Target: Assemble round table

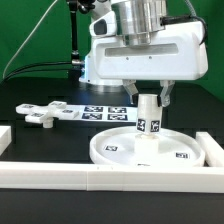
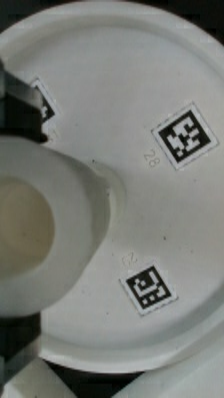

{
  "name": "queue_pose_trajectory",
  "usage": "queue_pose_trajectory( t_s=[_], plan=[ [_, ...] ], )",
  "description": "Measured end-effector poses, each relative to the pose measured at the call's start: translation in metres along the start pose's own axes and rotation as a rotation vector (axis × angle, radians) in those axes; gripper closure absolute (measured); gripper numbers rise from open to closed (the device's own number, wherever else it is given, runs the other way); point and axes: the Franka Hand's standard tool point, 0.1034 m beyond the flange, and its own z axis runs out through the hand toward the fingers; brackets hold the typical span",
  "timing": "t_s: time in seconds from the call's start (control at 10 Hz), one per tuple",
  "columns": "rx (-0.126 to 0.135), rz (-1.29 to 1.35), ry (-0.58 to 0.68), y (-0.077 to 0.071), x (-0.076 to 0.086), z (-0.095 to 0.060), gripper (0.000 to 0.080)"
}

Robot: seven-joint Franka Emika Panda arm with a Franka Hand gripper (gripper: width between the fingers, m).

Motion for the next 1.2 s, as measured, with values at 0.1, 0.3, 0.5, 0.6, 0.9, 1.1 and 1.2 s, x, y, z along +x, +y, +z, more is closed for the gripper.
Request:
queue_pose_trajectory(
  t_s=[0.1, 0.3, 0.5, 0.6, 0.9, 1.1, 1.2],
  plan=[
    [0.005, 0.102, -0.004, 0.0, -0.001, 0.0, 0.039],
    [0.037, 0.3, -0.028, 0.0, 0.0, 0.001, 0.039],
    [0.065, 0.447, -0.046, 0.001, 0.002, 0.001, 0.039],
    [0.071, 0.495, -0.051, 0.003, 0.005, 0.0, 0.039],
    [0.077, 0.621, -0.054, 0.006, 0.01, -0.001, 0.039],
    [0.075, 0.556, -0.05, 0.005, 0.009, 0.0, 0.0388],
    [0.056, 0.475, -0.032, -0.001, 0.004, 0.0, 0.0226]
  ],
)
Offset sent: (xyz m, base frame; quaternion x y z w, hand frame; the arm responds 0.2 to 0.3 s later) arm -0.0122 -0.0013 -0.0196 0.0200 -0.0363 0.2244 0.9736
